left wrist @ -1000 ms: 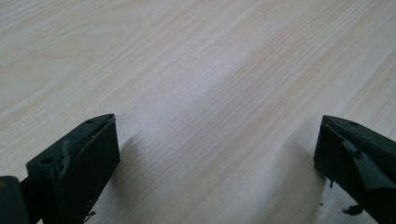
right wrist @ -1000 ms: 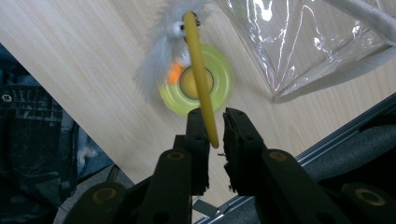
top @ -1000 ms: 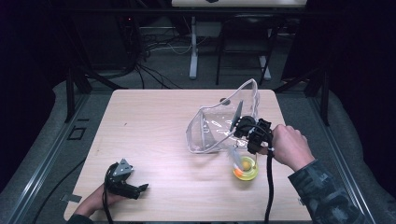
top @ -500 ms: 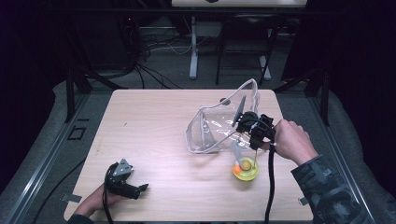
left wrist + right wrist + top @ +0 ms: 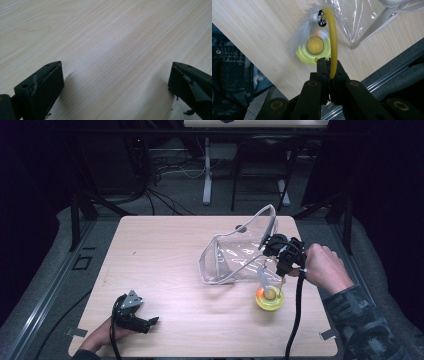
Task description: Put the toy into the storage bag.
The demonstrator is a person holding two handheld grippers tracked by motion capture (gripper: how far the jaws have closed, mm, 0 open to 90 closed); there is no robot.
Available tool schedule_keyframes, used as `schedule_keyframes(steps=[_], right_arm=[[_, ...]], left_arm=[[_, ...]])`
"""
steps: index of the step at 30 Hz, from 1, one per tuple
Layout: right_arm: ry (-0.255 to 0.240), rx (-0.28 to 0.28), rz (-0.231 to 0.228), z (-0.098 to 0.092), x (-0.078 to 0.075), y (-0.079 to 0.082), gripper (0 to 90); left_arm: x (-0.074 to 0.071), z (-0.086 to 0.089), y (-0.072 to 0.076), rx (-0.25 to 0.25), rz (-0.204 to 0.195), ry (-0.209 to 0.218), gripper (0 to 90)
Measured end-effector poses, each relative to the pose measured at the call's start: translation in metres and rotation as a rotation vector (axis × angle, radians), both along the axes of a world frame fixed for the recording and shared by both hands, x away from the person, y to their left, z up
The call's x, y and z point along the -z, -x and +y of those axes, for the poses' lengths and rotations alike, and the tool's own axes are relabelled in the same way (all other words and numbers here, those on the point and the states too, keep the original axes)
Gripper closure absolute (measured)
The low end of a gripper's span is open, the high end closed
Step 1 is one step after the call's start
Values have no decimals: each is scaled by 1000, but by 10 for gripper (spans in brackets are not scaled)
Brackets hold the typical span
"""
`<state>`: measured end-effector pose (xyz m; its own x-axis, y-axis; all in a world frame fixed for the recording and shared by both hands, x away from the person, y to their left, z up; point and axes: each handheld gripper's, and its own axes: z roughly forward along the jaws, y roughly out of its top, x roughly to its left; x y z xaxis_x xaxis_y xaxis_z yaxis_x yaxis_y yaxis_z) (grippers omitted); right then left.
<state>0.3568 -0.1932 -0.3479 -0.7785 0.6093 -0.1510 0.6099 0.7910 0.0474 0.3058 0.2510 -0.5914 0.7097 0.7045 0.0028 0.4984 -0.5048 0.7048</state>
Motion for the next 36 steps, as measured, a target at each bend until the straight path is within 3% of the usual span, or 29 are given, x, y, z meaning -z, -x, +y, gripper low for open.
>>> schedule_keyframes(steps=[21, 36], right_arm=[[18, 112, 21, -36, -12, -15, 872], [22, 183, 11, -63, -26, -24, 873]], left_arm=[[-1, 0, 0, 6, 8, -3, 1], [-1, 0, 0, 5, 8, -3, 1]])
